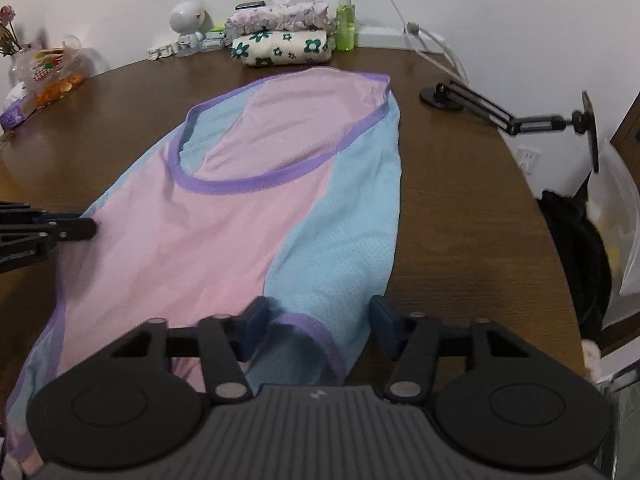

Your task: Fold clothes

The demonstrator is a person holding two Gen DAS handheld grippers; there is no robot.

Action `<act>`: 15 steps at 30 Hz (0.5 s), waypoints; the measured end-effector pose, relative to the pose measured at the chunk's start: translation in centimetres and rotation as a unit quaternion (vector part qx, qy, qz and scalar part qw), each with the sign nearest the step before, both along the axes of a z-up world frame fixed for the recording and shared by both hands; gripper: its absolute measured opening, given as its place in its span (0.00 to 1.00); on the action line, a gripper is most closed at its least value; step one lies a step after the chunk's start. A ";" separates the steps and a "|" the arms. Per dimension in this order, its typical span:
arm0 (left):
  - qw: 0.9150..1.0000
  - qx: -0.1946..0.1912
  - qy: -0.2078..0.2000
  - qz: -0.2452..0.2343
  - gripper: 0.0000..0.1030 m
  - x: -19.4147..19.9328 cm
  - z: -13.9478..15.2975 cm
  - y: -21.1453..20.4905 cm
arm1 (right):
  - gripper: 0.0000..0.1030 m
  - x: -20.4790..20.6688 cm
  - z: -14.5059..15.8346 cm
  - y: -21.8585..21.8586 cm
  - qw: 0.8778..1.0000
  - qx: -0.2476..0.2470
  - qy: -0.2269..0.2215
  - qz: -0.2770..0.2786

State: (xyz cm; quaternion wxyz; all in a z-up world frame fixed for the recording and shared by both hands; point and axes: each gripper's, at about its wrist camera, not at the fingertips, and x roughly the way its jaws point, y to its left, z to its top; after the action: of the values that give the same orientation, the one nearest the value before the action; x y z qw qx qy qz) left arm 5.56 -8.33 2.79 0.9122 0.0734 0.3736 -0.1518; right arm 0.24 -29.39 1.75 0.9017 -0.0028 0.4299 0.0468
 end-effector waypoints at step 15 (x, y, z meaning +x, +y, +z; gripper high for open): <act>0.986 -0.002 0.006 0.169 0.01 2.4 -0.2 16.3 | 0.13 10.6 0.3 13.7 0.994 -0.005 -0.008 0.111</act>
State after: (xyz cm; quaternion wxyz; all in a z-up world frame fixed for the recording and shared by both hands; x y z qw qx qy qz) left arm 7.92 7.98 2.54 0.9224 0.0069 0.3861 0.0032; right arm 10.82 -15.69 2.04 0.8941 -0.0559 0.4203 0.1446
